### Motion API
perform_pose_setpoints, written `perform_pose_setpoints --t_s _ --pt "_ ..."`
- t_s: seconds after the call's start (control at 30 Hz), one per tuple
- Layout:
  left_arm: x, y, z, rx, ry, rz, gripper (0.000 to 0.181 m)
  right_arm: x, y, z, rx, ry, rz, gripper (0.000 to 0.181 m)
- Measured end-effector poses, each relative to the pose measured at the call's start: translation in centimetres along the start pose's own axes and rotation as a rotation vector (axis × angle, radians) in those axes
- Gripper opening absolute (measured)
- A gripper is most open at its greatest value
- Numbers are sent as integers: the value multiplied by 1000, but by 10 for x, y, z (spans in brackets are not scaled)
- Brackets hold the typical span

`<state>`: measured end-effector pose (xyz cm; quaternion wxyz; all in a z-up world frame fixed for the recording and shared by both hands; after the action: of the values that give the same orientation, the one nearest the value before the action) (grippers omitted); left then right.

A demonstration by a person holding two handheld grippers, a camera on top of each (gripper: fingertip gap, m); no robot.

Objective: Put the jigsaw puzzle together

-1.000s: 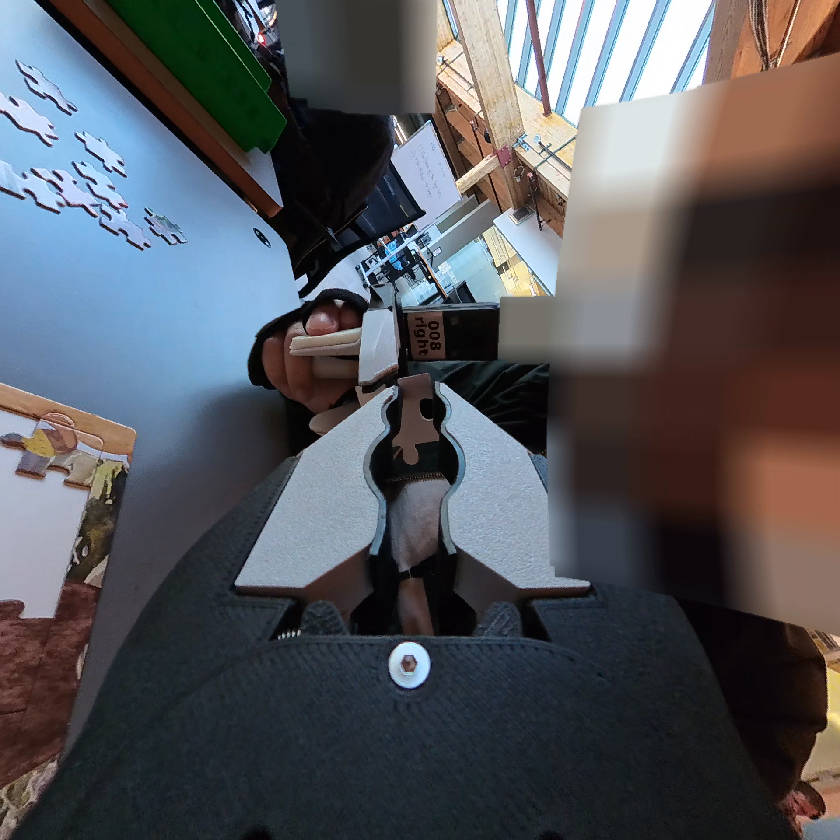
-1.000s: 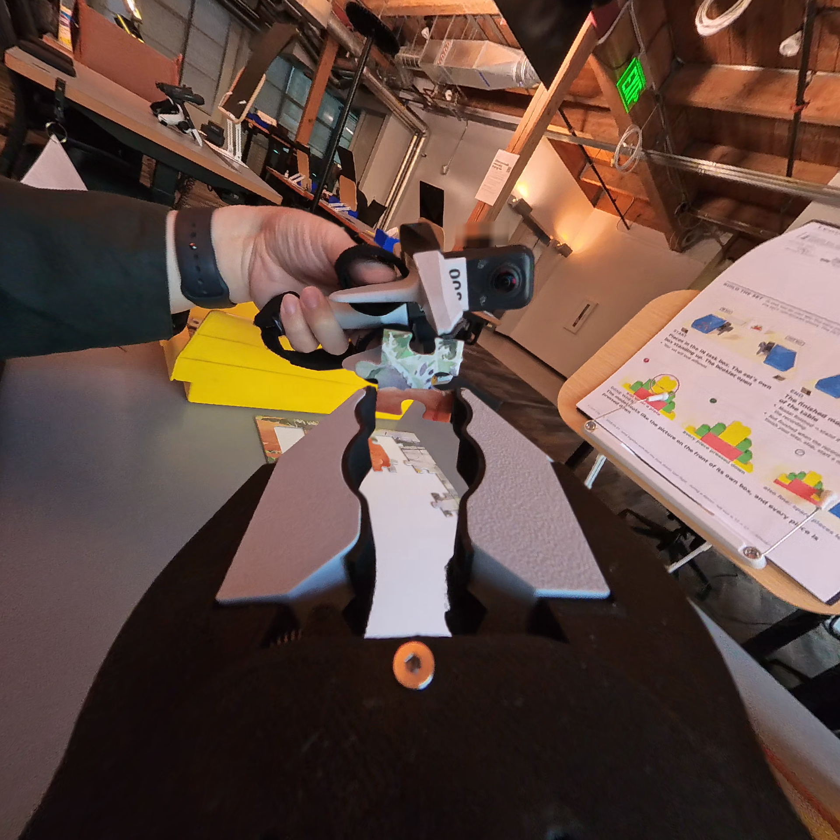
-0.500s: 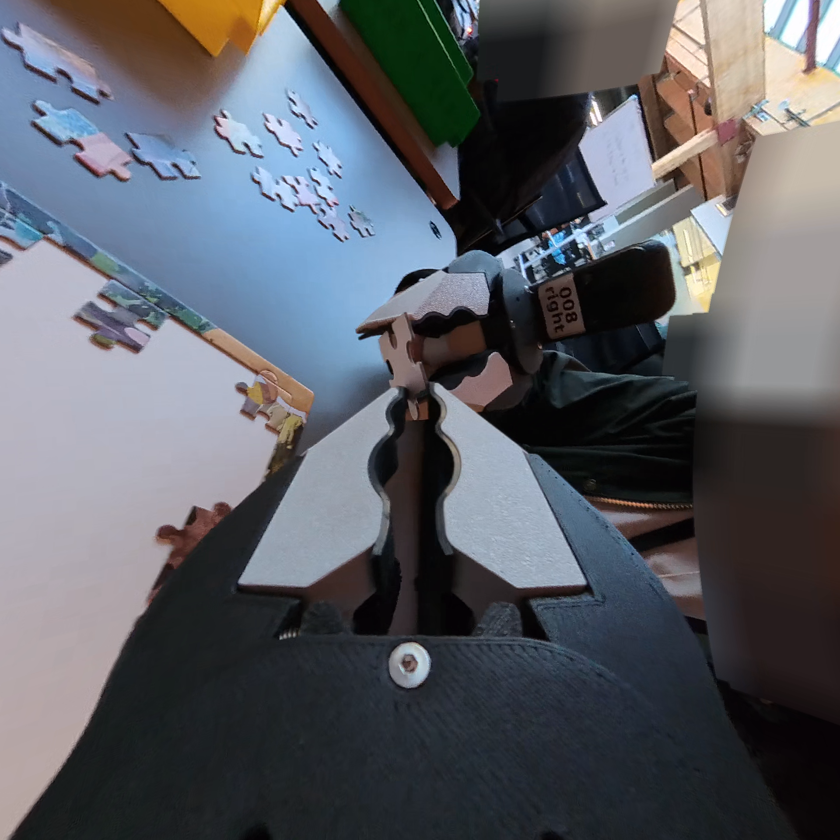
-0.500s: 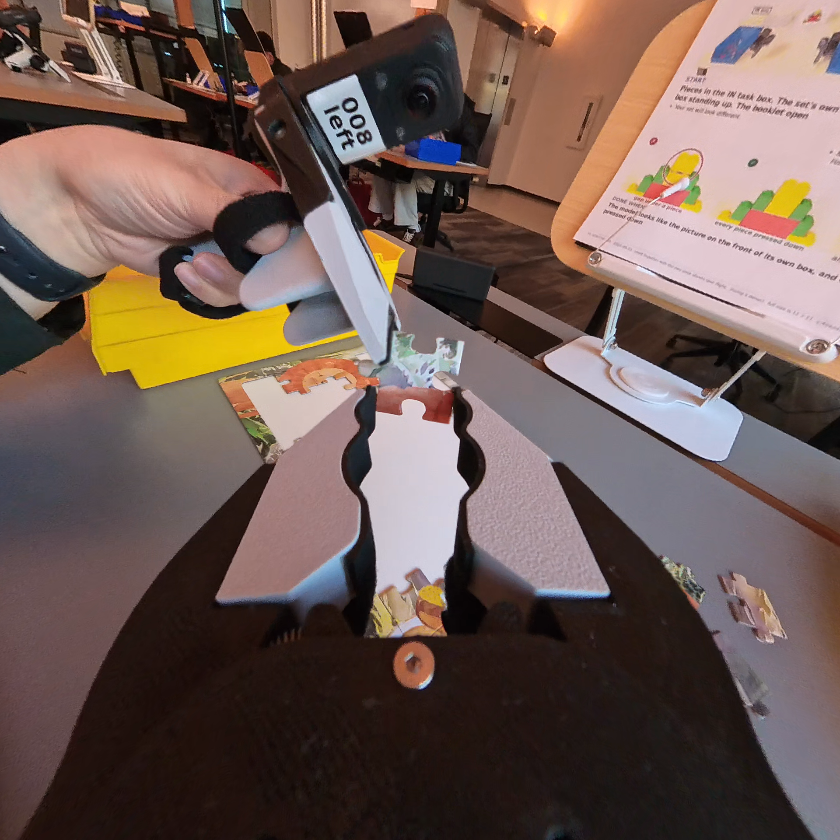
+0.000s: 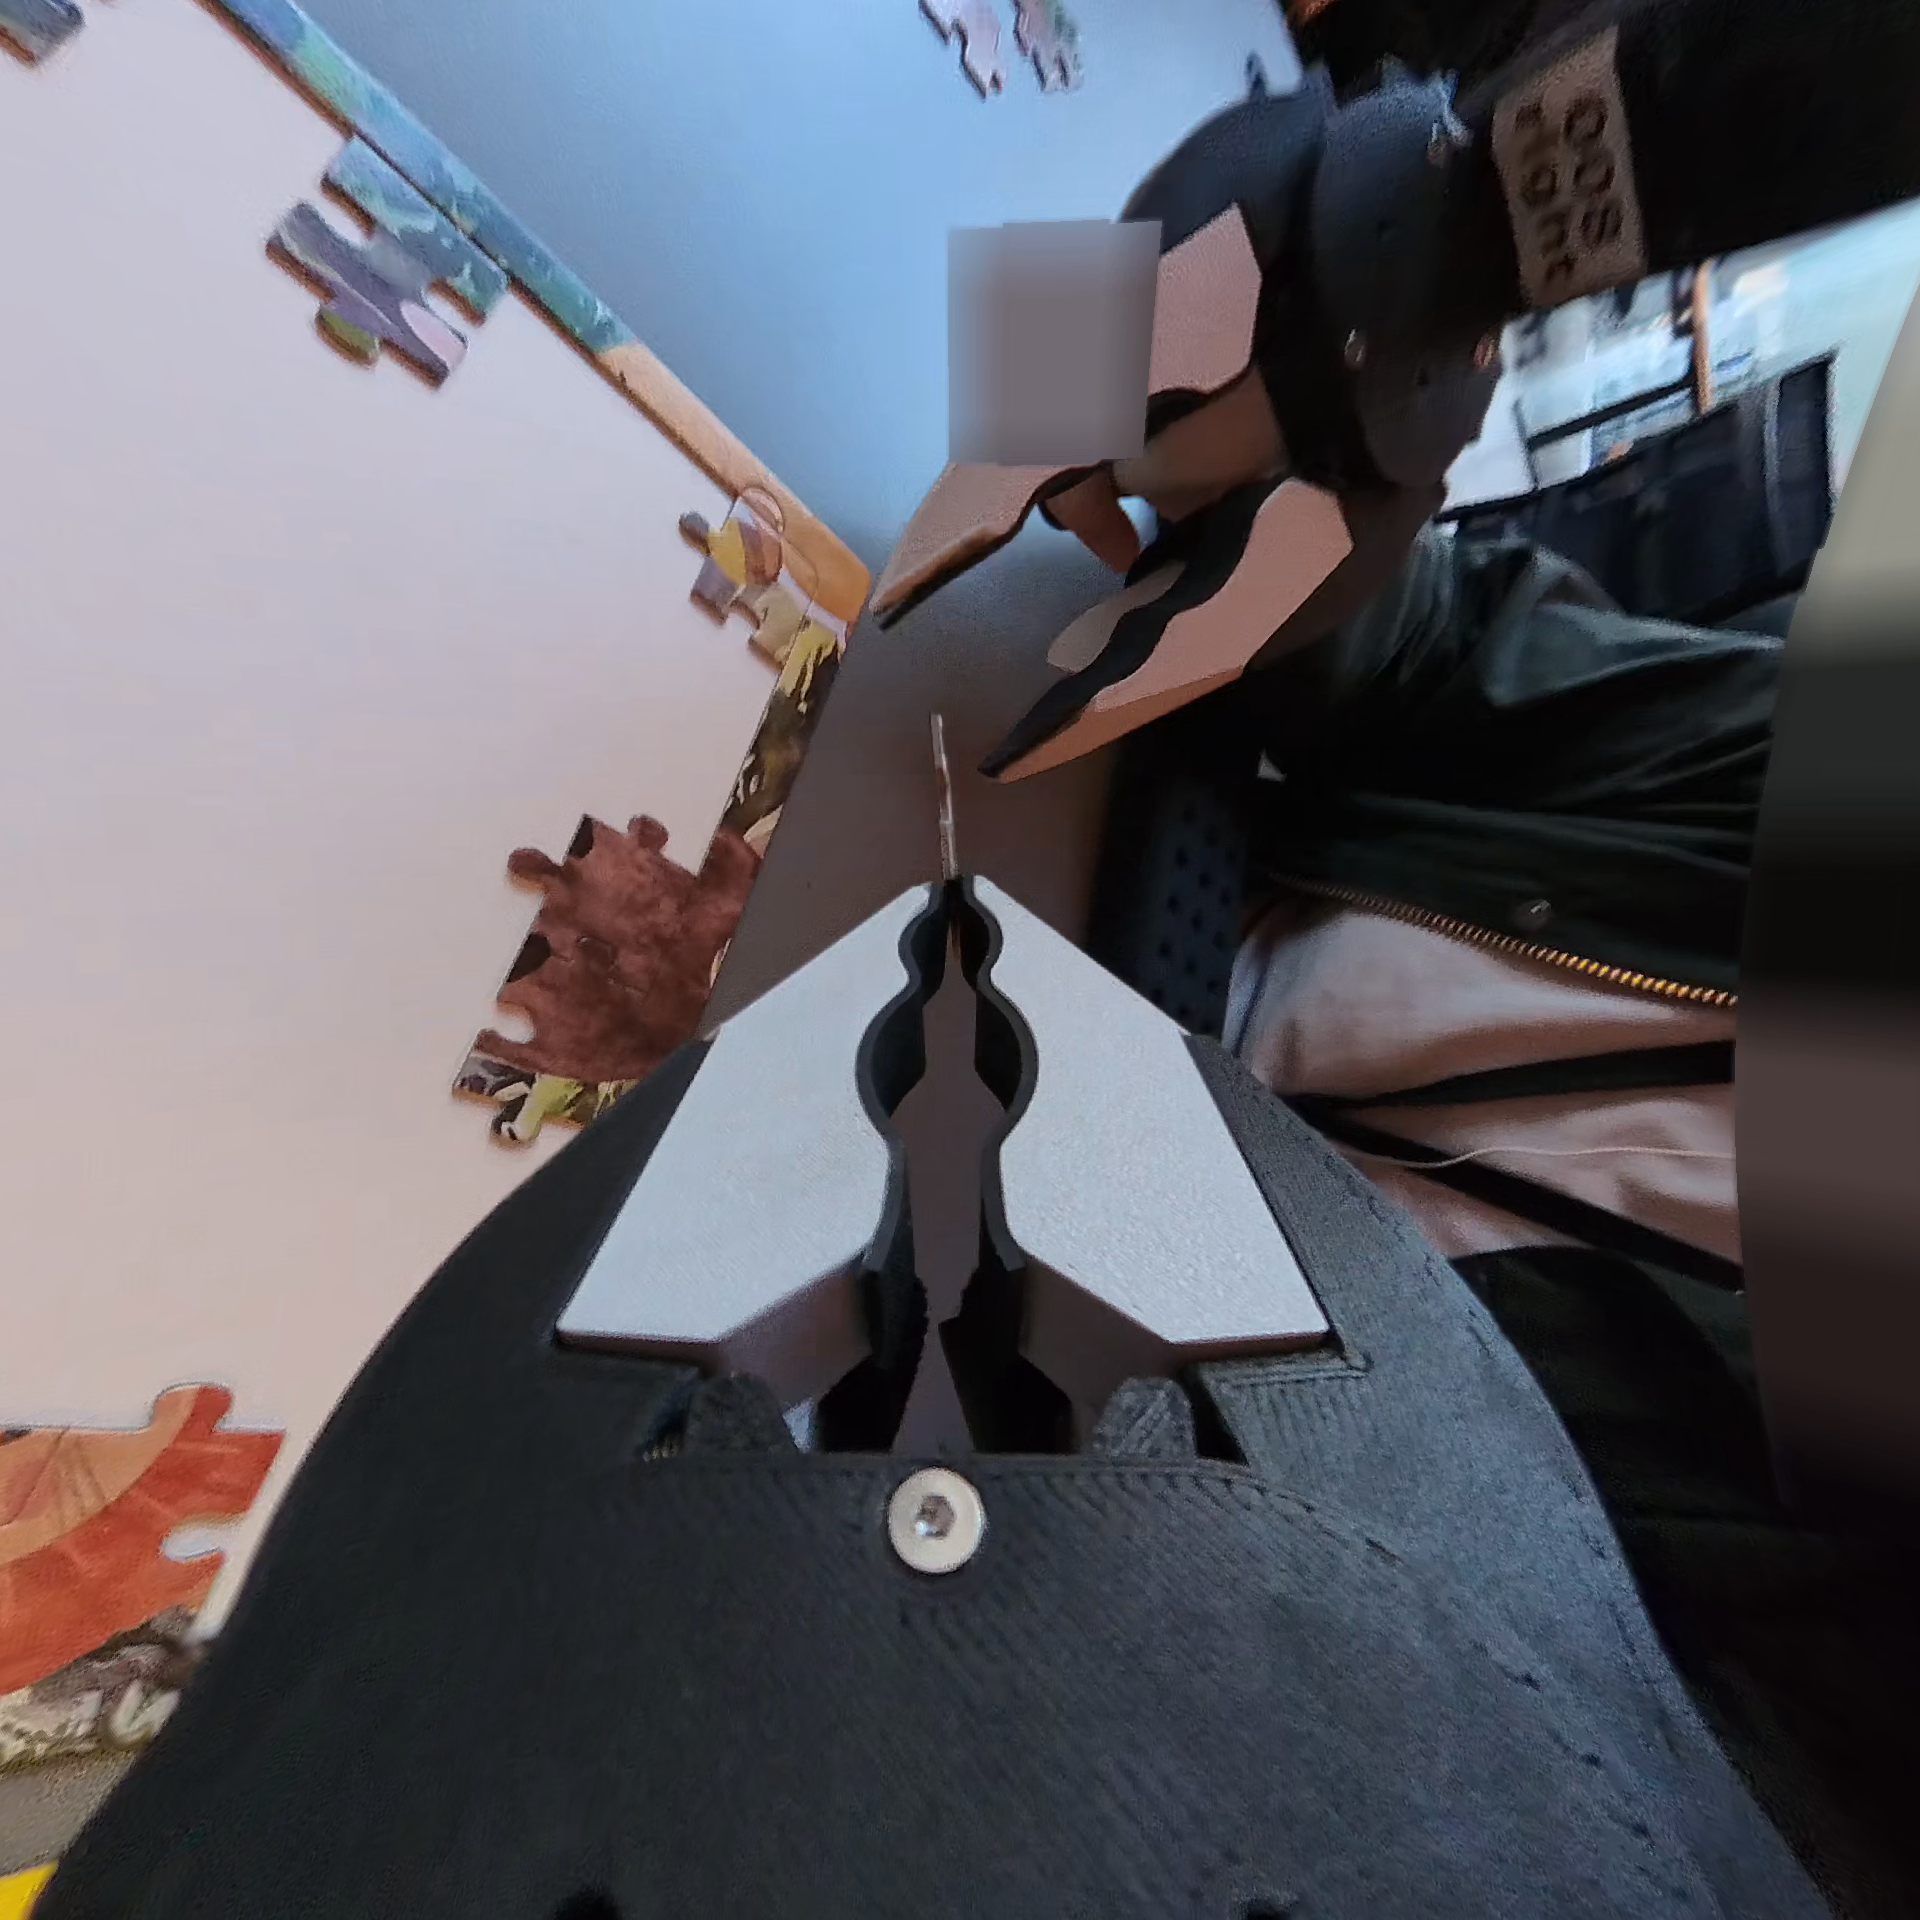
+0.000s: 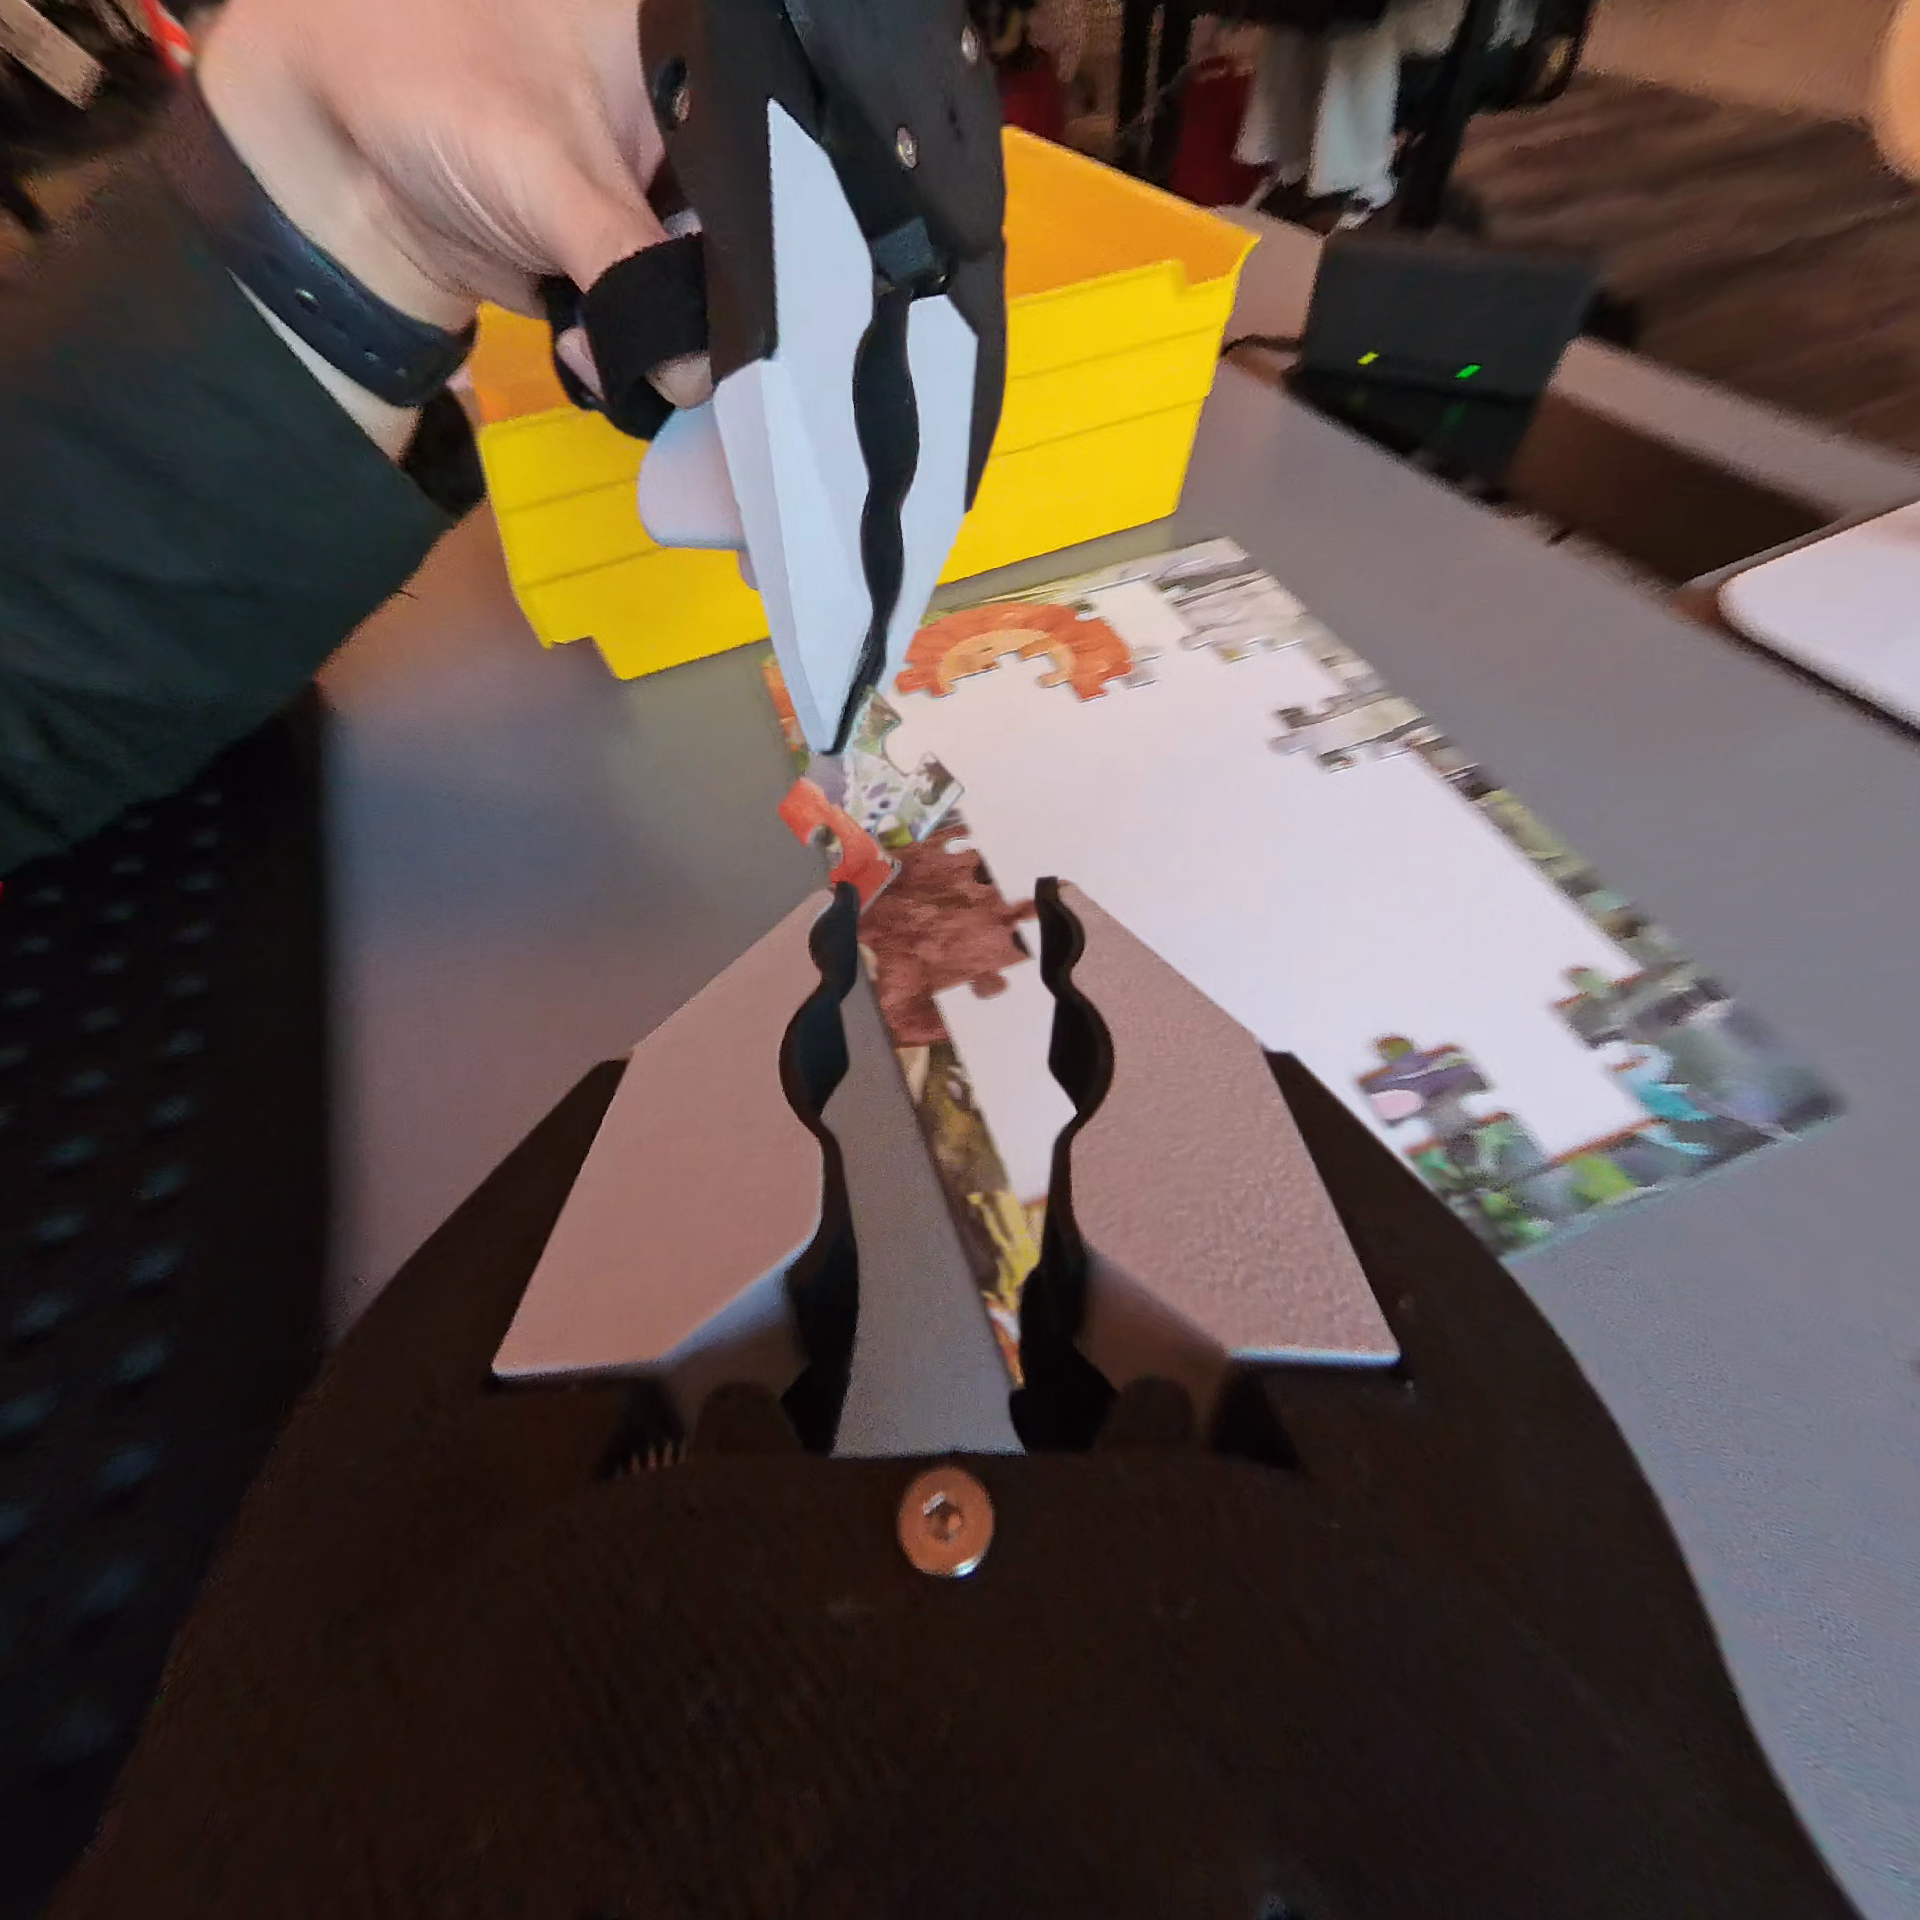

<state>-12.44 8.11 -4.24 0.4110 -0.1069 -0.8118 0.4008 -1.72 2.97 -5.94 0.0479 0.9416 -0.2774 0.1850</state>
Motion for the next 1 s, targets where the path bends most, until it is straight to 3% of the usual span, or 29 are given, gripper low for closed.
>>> perform_pose_setpoints --t_s 0.1,0.17,0.23,0.33,0.47,0.53,0.7,0.83,0.9,1.0 --pt "-8 -1 10 -50 103 -25 0 -7 7 4 -89 -1 -114 33" --pt "-15 -2 19 -118 199 -64 0 -10 20 6 -133 5 -270 14" --pt "-24 -3 31 -214 315 -120 0 -13 31 7 -162 27 -378 14" --pt "-34 -6 41 -309 416 -158 0 -19 38 13 -127 69 -397 21" --pt "-37 -8 38 -296 409 -145 0 -26 48 19 -98 119 -438 22" --pt "-38 -9 40 -293 427 -126 0 -28 51 21 -101 140 -452 3" --pt "-35 -10 35 -266 384 -97 2 -24 44 19 -196 135 -459 1" --pt "-13 -3 19 -168 210 -97 22 5 1 21 -339 150 -292 0" --pt "1 1 16 -152 144 -137 26 36 -40 31 -440 161 -81 0" --pt "21 2 13 -139 68 -191 23 91 -92 68 -636 190 249 0"
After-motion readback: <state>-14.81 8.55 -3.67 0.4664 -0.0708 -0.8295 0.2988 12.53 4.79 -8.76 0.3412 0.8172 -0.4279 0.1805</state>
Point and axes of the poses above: each gripper's, where its closed fingertips meet, x back along the fingers, z out of its underside, y = z × x across the jaws, the point moved 6 cm from there along x, back along the fingers, and after that the axes turned 5 degrees about x, right-handed, at the moved point
